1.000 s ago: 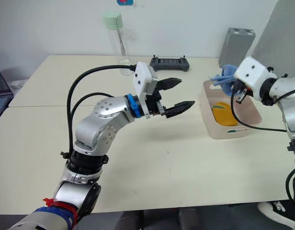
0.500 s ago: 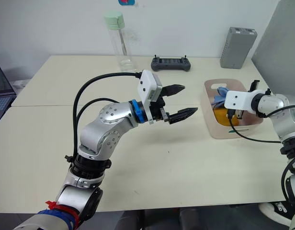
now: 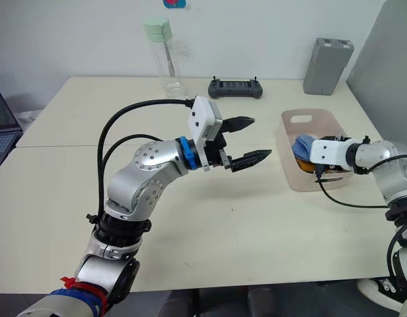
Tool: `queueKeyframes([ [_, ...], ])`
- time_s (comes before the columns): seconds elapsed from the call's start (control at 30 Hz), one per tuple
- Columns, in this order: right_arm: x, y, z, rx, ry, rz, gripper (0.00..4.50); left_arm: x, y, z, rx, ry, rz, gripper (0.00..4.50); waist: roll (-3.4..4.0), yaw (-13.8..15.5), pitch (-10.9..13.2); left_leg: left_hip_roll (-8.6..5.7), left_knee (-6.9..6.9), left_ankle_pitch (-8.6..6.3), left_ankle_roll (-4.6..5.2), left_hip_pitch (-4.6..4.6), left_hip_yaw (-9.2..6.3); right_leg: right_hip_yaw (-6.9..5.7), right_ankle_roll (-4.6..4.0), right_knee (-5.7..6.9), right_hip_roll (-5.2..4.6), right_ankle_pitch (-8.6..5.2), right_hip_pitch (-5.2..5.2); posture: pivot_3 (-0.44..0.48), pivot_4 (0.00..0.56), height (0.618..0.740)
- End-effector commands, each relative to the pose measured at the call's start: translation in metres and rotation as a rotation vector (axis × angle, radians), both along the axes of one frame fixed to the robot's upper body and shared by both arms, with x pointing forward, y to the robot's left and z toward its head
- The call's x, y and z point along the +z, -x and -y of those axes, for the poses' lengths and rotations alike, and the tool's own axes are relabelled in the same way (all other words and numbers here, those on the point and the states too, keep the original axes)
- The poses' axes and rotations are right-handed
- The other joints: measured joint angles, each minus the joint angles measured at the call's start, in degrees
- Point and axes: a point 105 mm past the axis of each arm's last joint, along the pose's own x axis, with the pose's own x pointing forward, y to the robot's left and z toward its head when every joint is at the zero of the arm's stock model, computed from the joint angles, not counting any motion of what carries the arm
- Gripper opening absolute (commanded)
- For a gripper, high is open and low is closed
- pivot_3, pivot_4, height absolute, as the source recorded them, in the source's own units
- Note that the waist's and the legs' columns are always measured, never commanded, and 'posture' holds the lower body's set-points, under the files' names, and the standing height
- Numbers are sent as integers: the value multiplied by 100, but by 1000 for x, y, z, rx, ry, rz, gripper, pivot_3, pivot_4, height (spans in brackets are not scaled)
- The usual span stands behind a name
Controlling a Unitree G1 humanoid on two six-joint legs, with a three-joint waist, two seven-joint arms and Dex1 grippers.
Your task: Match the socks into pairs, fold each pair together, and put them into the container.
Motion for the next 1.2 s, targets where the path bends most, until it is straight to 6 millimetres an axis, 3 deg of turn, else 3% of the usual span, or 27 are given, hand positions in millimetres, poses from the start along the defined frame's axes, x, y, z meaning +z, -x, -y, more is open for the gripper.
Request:
queueKeyframes([
  [0.03, 36, 8, 3, -1, -34, 16, 4458, 9, 5, 3, -24, 5, 47, 4500, 0, 5, 0, 0, 0, 0, 0, 0, 0, 0, 0, 0, 0, 0, 1, 0, 150, 740],
  [0.27, 84, 22, 27, -68, 44, -38, 4458, 12, 4, 6, -36, 9, 56, 4500, 29, -3, 15, -5, 3, 0, 0, 11, 5, 4, 4, -1, -3, 1, 9, 0, 150, 740],
  [0.47, 100, 3, 13, -58, -30, 68, 4458, 14, 6, 12, -55, 21, 58, 4500, 27, -47, 15, -1, -4, -2, 1, 73, 4, 3, 20, -10, -2, -17, 73, 0, 150, 740],
  [0.57, 90, -6, 0, -36, -97, 56, 3861, 15, 6, 13, -57, 19, 62, 4500, 28, -58, 15, -2, 0, -1, 1, 75, 4, 6, 28, -7, -2, -12, 75, 0, 150, 740],
  [0.9, 44, -22, -4, -44, -132, -22, 215, 17, 7, 9, -41, 9, 70, 4500, 29, -13, 15, -6, -1, -1, 1, 70, 1, 4, 5, -10, -3, 2, 76, 0, 150, 740],
  [0.93, 41, -22, -4, -43, -137, -33, 43, 16, 7, 8, -38, 8, 70, 4500, 29, -14, 15, -6, -1, -1, 1, 70, 0, 3, 5, -10, -3, 1, 76, 0, 150, 740],
  [1.2, -12, -24, -7, -59, -143, -180, 43, 12, 9, 6, -30, -19, 73, 4500, 29, -55, 15, -5, 0, -1, 1, 73, 0, 4, 5, -8, -3, 2, 78, 0, 150, 740],
])
